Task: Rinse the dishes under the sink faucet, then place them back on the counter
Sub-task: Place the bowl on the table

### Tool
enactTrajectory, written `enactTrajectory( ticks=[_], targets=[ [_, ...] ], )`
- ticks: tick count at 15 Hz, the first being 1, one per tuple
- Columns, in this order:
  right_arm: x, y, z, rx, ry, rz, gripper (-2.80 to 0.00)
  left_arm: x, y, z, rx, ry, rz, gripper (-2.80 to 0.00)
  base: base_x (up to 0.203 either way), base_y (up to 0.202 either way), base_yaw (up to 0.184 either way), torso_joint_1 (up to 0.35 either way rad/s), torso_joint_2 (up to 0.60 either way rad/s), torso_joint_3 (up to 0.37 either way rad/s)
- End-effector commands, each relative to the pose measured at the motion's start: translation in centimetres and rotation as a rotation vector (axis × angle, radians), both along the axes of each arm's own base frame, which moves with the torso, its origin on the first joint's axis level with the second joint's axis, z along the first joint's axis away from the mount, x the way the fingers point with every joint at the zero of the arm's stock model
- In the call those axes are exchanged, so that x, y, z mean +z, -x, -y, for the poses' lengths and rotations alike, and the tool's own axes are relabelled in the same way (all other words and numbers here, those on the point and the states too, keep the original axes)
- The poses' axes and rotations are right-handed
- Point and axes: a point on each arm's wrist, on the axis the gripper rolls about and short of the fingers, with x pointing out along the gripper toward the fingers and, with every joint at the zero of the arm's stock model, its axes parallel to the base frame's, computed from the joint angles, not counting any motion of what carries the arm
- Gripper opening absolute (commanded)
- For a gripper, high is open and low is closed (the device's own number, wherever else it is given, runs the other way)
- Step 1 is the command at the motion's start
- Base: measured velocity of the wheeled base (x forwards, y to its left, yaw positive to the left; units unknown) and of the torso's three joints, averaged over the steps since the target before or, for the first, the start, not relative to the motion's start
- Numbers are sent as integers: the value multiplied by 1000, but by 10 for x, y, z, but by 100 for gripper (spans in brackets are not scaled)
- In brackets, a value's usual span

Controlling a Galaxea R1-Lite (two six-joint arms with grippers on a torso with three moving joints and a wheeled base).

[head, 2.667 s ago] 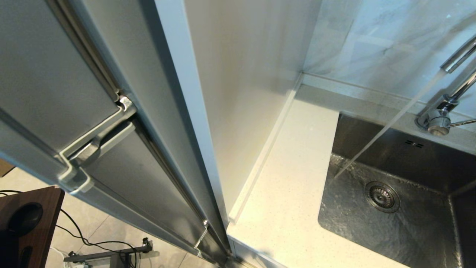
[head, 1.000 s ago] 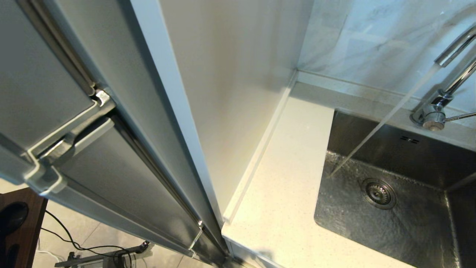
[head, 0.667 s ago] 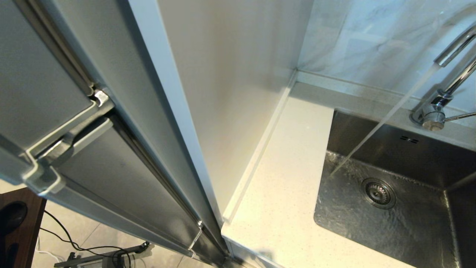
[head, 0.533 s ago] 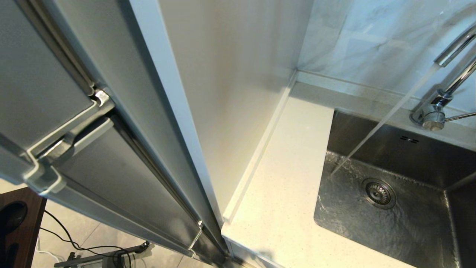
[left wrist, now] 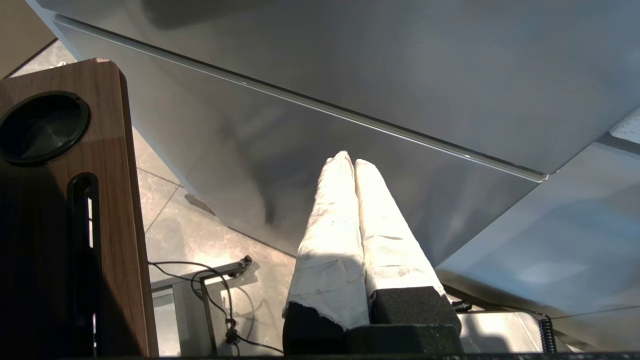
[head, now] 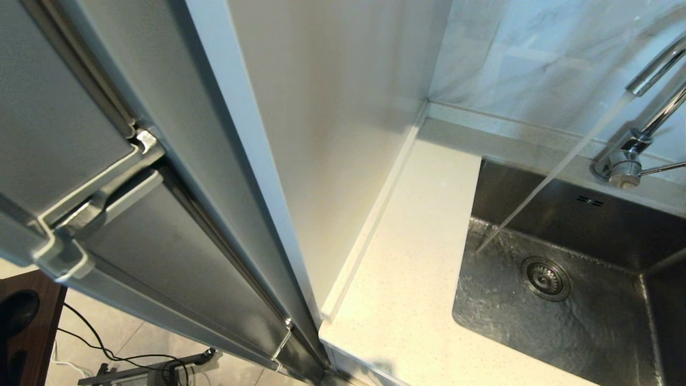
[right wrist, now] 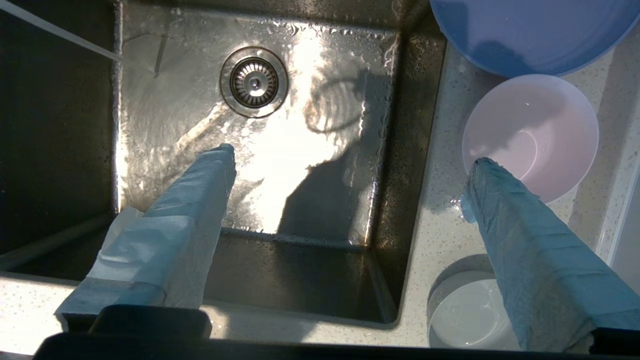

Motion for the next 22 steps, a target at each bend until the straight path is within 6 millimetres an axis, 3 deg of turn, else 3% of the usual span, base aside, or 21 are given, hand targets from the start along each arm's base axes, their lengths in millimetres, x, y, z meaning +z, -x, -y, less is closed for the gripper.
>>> enactTrajectory(
  ticks=[1, 22],
  targets=[
    [-1, 0, 0, 5, -6, 0, 0, 0, 0, 0, 0, -1, 0, -280, 0, 0, 0, 0, 0, 0],
    [0, 4, 3, -16, -3, 0, 0, 0, 0, 0, 0, 1, 0, -280, 0, 0, 0, -12, 25, 11]
  ],
)
